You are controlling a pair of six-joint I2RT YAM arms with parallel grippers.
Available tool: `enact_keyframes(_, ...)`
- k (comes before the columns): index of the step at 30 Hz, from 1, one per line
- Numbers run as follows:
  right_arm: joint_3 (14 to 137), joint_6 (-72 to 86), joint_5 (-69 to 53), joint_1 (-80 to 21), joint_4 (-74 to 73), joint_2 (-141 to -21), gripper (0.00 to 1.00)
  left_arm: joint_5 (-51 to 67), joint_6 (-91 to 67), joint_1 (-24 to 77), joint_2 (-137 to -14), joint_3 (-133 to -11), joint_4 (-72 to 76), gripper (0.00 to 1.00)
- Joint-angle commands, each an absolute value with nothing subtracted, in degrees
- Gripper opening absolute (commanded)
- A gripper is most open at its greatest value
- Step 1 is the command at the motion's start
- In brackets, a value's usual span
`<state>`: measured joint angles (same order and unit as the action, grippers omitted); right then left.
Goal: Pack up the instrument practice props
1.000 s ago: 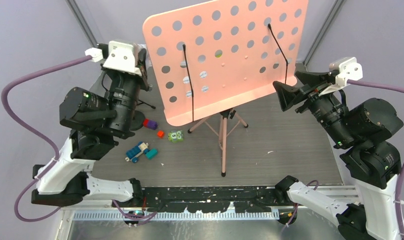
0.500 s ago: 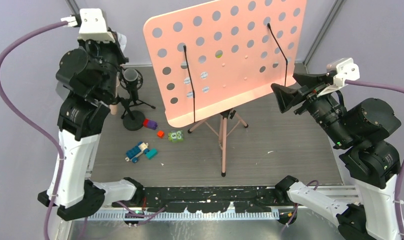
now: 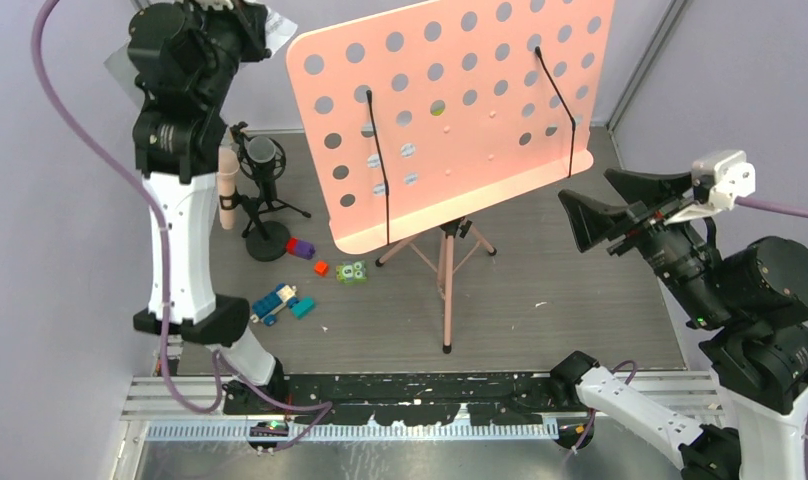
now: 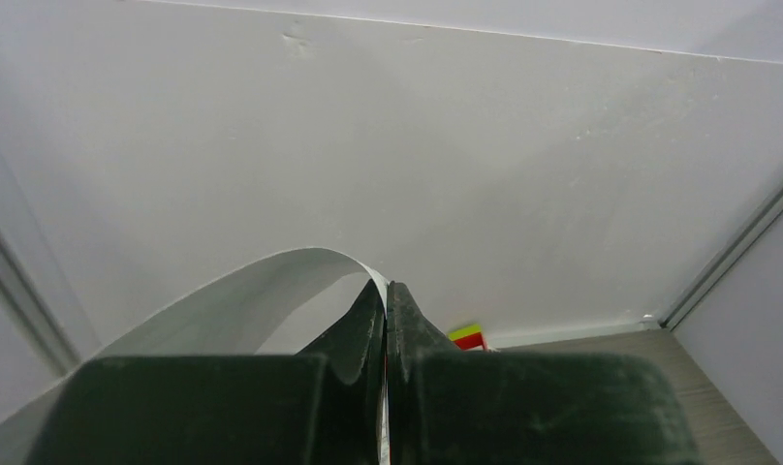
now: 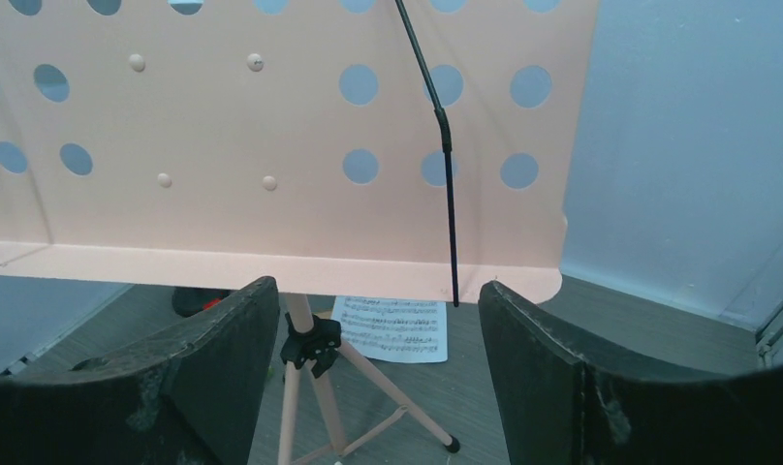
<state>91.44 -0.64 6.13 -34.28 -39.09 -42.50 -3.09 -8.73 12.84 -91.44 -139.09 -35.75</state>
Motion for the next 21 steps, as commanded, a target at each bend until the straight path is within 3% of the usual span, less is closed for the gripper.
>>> enact_keyframes(1, 89.39, 4.45, 7.48, -34.35, -38.46, -38.49, 0.81, 8.67, -14.78, 9.21, -99.01, -146.29, -36.87, 0.00)
enact_keyframes(10, 86.08, 7.22, 7.60, -34.28, -43.22, -32.70, 0.82, 26.87, -28.04, 9.47, -113.50, -149.09, -27.95, 0.00)
enact_keyframes(15, 85.42, 7.21, 7.97, -34.35, -44.74, -31.85, 0.82, 28.30, -27.97, 13.99, -122.18, -153.75, -29.05, 0.00)
enact_keyframes(21, 84.55, 7.07, 7.49, -34.31, -45.09, -31.51, 0.82, 27.68, -26.63, 18.50, -125.37, -146.22, -29.13, 0.00)
